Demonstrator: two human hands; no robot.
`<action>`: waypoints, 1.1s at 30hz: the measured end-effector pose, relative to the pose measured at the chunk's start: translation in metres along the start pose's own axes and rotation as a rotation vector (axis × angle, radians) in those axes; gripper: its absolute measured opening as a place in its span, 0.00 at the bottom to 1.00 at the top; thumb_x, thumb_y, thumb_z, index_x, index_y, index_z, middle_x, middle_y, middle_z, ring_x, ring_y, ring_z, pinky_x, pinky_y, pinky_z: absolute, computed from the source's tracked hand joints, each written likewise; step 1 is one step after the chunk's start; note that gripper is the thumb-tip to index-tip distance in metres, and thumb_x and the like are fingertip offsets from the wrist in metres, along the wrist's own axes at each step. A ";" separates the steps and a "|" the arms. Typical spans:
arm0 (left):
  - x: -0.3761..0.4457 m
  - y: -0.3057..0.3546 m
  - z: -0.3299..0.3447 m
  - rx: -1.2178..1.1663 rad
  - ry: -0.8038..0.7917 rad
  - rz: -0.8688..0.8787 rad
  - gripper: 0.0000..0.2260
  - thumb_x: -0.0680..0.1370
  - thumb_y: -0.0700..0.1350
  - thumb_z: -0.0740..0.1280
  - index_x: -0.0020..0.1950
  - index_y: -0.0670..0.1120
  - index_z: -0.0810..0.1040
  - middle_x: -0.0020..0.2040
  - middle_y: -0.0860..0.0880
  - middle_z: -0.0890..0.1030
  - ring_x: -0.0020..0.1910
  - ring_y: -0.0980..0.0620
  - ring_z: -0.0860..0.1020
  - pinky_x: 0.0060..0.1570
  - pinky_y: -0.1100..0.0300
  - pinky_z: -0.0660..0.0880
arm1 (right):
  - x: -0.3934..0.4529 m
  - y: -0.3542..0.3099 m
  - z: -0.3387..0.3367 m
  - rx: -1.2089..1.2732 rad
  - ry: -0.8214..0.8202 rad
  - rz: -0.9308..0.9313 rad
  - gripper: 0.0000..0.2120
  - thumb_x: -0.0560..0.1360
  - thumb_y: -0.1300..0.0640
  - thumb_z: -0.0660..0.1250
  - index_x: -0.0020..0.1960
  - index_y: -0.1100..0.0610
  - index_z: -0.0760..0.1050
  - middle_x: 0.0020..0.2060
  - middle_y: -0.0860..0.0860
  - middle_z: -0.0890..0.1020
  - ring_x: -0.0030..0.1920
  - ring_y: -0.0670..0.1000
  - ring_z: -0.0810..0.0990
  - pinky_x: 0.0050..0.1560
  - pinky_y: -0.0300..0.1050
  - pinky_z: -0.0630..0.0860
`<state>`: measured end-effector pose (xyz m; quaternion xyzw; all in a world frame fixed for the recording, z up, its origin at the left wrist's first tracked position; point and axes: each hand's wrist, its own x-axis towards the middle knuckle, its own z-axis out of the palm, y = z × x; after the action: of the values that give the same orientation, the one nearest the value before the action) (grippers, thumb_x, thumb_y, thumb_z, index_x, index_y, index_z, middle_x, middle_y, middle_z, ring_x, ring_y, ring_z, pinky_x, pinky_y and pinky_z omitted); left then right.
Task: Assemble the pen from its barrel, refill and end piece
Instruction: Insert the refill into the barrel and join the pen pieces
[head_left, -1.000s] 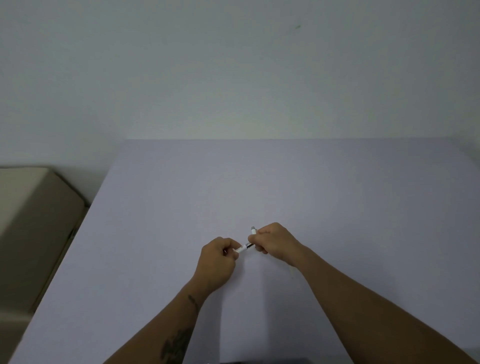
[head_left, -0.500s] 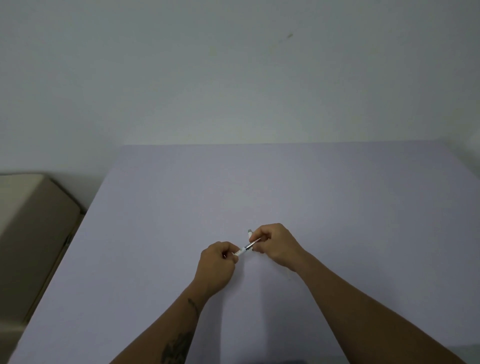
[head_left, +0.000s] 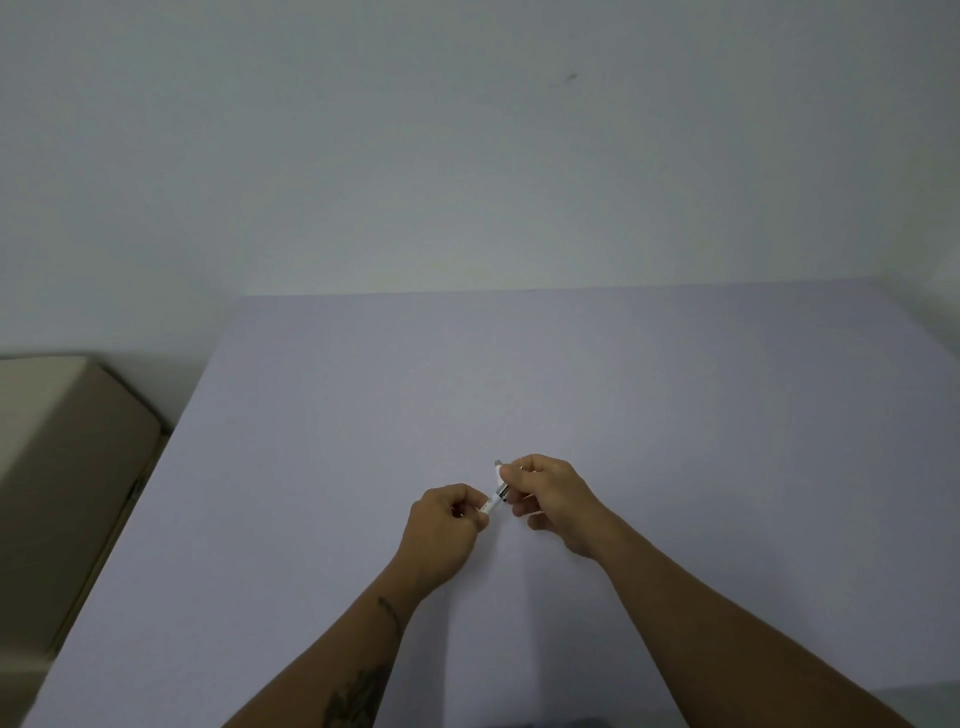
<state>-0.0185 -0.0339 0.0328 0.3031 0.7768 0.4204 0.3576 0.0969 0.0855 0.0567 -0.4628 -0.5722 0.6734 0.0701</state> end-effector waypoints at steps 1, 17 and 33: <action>0.000 0.000 0.000 -0.008 0.002 -0.009 0.07 0.75 0.36 0.68 0.43 0.46 0.84 0.34 0.50 0.78 0.31 0.55 0.72 0.35 0.62 0.71 | -0.001 -0.001 -0.002 0.071 -0.035 0.026 0.07 0.77 0.56 0.69 0.49 0.59 0.82 0.39 0.52 0.83 0.36 0.50 0.78 0.35 0.41 0.73; -0.002 0.004 0.001 -0.024 -0.037 -0.059 0.04 0.71 0.37 0.71 0.40 0.45 0.83 0.32 0.50 0.78 0.31 0.53 0.74 0.36 0.58 0.75 | 0.002 0.002 0.021 -0.154 0.147 -0.096 0.13 0.71 0.56 0.69 0.33 0.56 0.68 0.32 0.55 0.73 0.34 0.53 0.69 0.36 0.48 0.66; 0.002 0.005 0.000 -0.023 -0.061 -0.130 0.02 0.70 0.38 0.74 0.40 0.44 0.83 0.35 0.48 0.81 0.36 0.49 0.78 0.46 0.51 0.80 | 0.003 0.002 0.011 -0.006 0.033 -0.066 0.06 0.75 0.62 0.70 0.40 0.58 0.82 0.37 0.51 0.84 0.36 0.49 0.76 0.32 0.39 0.71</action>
<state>-0.0184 -0.0301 0.0360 0.2607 0.7786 0.3961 0.4111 0.0880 0.0789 0.0526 -0.4550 -0.5879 0.6613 0.1005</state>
